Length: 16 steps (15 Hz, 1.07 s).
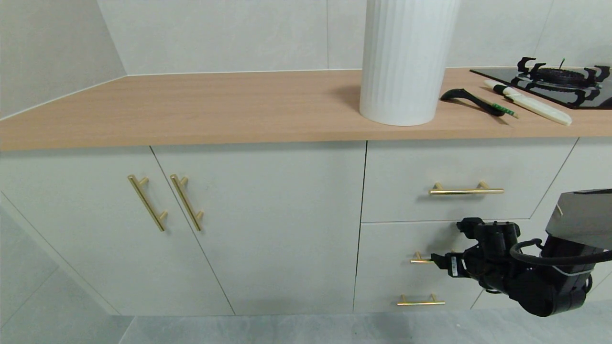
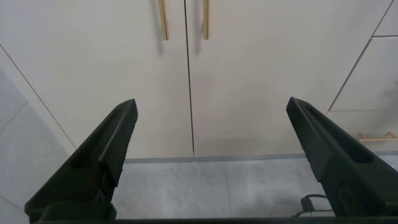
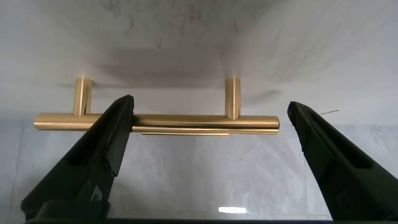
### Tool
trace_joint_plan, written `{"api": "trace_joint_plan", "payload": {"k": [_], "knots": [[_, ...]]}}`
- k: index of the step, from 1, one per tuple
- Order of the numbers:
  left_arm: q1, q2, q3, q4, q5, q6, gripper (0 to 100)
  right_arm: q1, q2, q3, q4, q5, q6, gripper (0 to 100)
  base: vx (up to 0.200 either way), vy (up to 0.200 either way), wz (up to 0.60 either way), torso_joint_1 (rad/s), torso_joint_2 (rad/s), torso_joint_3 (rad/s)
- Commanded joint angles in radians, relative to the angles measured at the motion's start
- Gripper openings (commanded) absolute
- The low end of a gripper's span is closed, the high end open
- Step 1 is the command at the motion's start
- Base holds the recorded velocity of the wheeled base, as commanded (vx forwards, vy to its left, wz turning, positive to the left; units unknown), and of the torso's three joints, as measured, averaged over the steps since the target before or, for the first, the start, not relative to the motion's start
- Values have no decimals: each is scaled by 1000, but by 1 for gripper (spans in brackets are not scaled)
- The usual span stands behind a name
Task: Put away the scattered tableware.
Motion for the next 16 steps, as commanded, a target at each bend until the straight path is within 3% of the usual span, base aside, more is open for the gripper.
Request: {"api": "trace_joint_plan", "payload": {"k": [1, 11, 16], "knots": [[0, 1, 0, -1, 0, 0, 100, 0, -5, 4, 4, 0, -5, 100, 0, 0, 0, 0, 0, 0], [0, 1, 0, -1, 1, 0, 100, 1, -26, 44, 25, 6, -64, 100, 0, 0, 0, 0, 0, 0], [0, 1, 0, -1, 0, 0, 100, 10, -299, 49, 396, 84, -102, 100, 0, 0, 0, 0, 0, 0]]}}
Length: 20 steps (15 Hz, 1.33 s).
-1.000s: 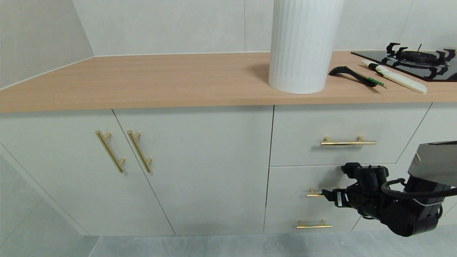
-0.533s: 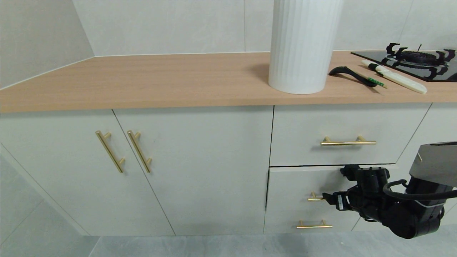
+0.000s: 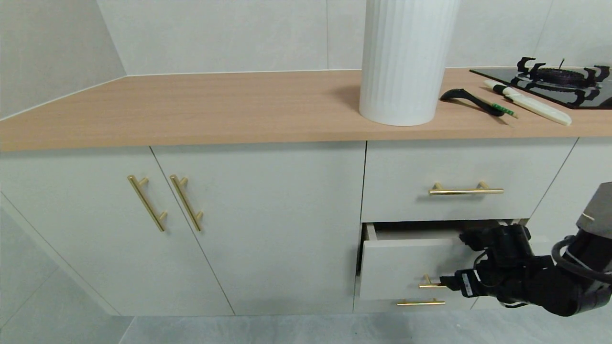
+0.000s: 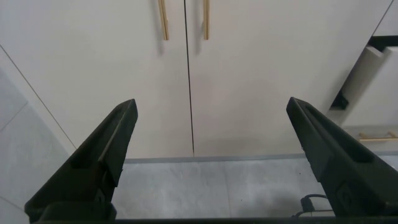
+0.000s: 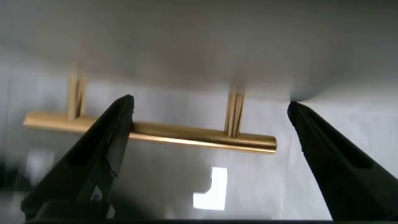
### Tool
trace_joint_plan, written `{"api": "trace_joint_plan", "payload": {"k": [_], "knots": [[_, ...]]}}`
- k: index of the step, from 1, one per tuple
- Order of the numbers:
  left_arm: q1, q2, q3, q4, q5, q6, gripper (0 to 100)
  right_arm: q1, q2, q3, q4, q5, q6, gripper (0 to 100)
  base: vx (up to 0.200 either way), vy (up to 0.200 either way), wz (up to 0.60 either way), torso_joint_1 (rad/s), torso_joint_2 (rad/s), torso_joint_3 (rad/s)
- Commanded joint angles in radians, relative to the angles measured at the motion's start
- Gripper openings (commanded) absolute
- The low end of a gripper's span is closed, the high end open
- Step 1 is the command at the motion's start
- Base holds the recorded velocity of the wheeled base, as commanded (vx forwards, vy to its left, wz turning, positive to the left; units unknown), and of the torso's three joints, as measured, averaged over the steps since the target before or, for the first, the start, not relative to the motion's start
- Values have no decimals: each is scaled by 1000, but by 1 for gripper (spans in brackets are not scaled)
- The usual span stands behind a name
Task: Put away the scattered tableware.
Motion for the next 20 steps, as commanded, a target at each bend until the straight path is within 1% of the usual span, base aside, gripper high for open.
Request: {"api": "trace_joint_plan", "payload": {"k": [1, 2, 4, 5, 6, 8, 10, 13, 17, 20], "knots": [[0, 1, 0, 1, 0, 0, 100, 4, -185, -6, 131, 37, -25, 100, 0, 0, 0, 0, 0, 0], [0, 1, 0, -1, 0, 0, 100, 25, -307, -18, 274, 45, -49, 100, 0, 0, 0, 0, 0, 0], [0, 1, 0, 1, 0, 0, 100, 57, -412, -35, 386, 45, -51, 100, 0, 0, 0, 0, 0, 0], [0, 1, 0, -1, 0, 0, 100, 88, -496, -53, 464, 45, -49, 100, 0, 0, 0, 0, 0, 0], [0, 1, 0, -1, 0, 0, 100, 107, -539, -58, 485, 43, -48, 100, 0, 0, 0, 0, 0, 0], [0, 1, 0, 1, 0, 0, 100, 126, -568, -60, 482, 37, -46, 100, 0, 0, 0, 0, 0, 0], [0, 1, 0, -1, 0, 0, 100, 136, -560, -61, 459, 33, -37, 100, 0, 0, 0, 0, 0, 0], [0, 1, 0, -1, 0, 0, 100, 136, -490, -57, 361, 19, 9, 100, 0, 0, 0, 0, 0, 0], [0, 1, 0, -1, 0, 0, 100, 136, -313, -53, 157, -78, 77, 100, 0, 0, 0, 0, 0, 0], [0, 1, 0, -1, 0, 0, 100, 136, -224, -57, 64, -124, 109, 100, 0, 0, 0, 0, 0, 0]]}}
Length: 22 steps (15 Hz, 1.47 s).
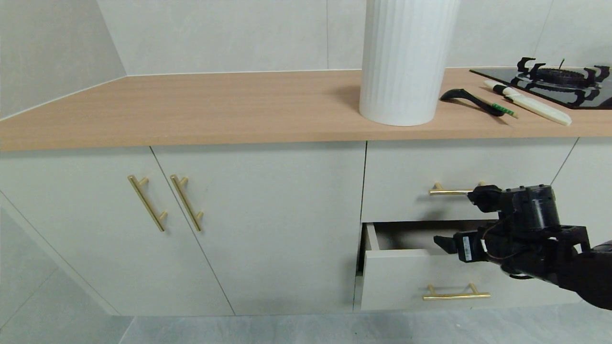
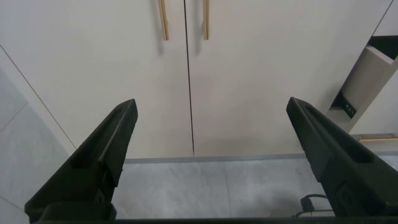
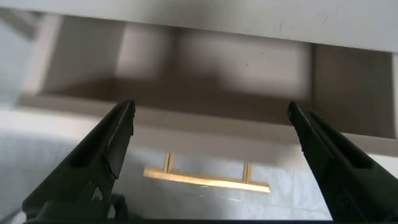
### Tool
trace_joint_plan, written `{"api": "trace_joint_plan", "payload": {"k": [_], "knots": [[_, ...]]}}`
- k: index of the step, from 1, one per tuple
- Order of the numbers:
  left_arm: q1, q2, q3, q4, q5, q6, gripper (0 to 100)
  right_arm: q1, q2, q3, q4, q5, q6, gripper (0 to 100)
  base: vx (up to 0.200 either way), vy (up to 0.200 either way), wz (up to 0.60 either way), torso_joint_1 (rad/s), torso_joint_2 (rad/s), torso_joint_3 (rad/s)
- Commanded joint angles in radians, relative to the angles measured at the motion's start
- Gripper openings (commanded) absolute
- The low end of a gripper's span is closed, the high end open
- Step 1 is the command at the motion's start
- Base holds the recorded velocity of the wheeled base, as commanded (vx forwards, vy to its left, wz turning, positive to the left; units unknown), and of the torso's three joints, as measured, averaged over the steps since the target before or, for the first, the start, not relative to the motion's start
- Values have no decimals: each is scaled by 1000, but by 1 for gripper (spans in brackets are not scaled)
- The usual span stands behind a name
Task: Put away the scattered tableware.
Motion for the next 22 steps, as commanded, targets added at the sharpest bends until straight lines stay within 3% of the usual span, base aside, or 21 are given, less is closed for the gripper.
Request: {"api": "trace_joint_plan", "payload": {"k": [1, 13, 22], "knots": [[0, 0, 0, -1, 0, 0, 100, 0, 101, -4, -33, -17, 21, 100, 0, 0, 0, 0, 0, 0], [0, 0, 0, -1, 0, 0, 100, -6, 86, -1, -17, -18, 18, 100, 0, 0, 0, 0, 0, 0], [0, 0, 0, 0, 0, 0, 100, -6, 1, -45, 291, -1, 11, 100, 0, 0, 0, 0, 0, 0]]}}
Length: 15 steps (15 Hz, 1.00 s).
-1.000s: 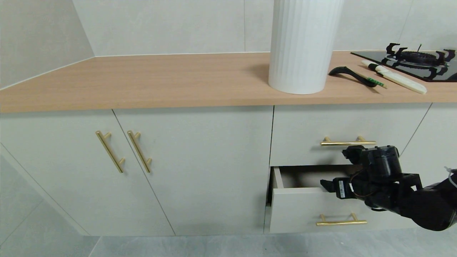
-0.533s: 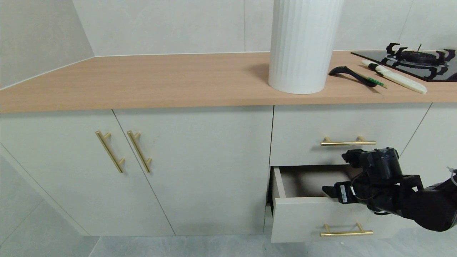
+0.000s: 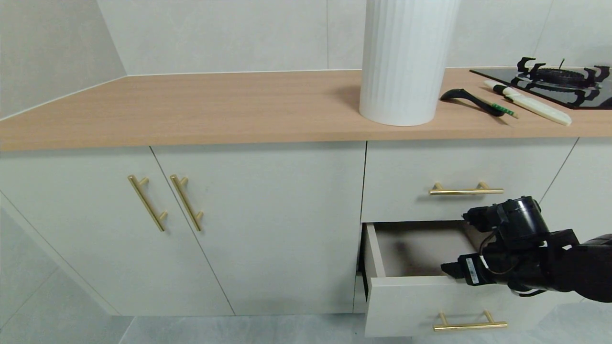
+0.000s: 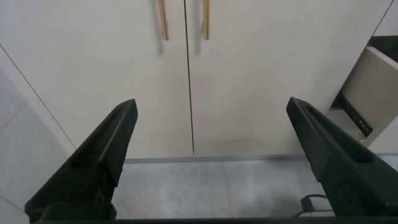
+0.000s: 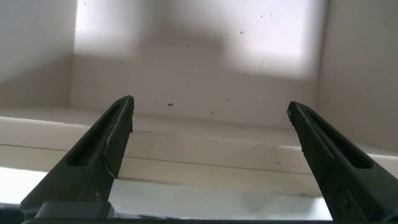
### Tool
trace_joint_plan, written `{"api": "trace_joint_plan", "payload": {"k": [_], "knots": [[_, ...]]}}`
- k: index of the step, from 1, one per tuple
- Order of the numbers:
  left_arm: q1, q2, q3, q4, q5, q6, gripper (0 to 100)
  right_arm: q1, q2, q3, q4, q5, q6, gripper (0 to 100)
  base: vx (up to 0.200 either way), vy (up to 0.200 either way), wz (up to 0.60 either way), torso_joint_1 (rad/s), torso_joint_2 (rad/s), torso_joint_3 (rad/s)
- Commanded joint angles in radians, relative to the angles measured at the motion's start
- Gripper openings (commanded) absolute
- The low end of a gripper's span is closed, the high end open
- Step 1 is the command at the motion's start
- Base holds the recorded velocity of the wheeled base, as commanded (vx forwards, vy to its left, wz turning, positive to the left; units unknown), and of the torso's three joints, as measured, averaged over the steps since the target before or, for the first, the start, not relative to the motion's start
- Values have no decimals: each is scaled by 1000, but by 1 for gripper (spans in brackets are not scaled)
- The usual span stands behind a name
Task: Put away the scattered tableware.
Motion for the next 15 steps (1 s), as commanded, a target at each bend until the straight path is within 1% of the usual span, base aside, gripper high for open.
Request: {"api": "trace_joint_plan", "payload": {"k": [1, 2, 4, 7, 9, 11, 15], "knots": [[0, 0, 0, -1, 0, 0, 100, 2, -9, -8, 21, 0, 0, 100, 0, 0, 0, 0, 0, 0], [0, 0, 0, -1, 0, 0, 100, 2, -9, -14, 35, 0, 0, 100, 0, 0, 0, 0, 0, 0], [0, 0, 0, 1, 0, 0, 100, 4, -25, -39, 132, 2, 0, 100, 0, 0, 0, 0, 0, 0], [0, 0, 0, -1, 0, 0, 100, 8, -54, -54, 245, 37, -5, 100, 0, 0, 0, 0, 0, 0], [0, 0, 0, -1, 0, 0, 100, 7, -65, -54, 313, 48, -51, 100, 0, 0, 0, 0, 0, 0], [0, 0, 0, -1, 0, 0, 100, 8, -69, -54, 359, 48, -68, 100, 0, 0, 0, 0, 0, 0], [0, 0, 0, -1, 0, 0, 100, 21, -74, -68, 512, 48, -129, 100, 0, 0, 0, 0, 0, 0]]}}
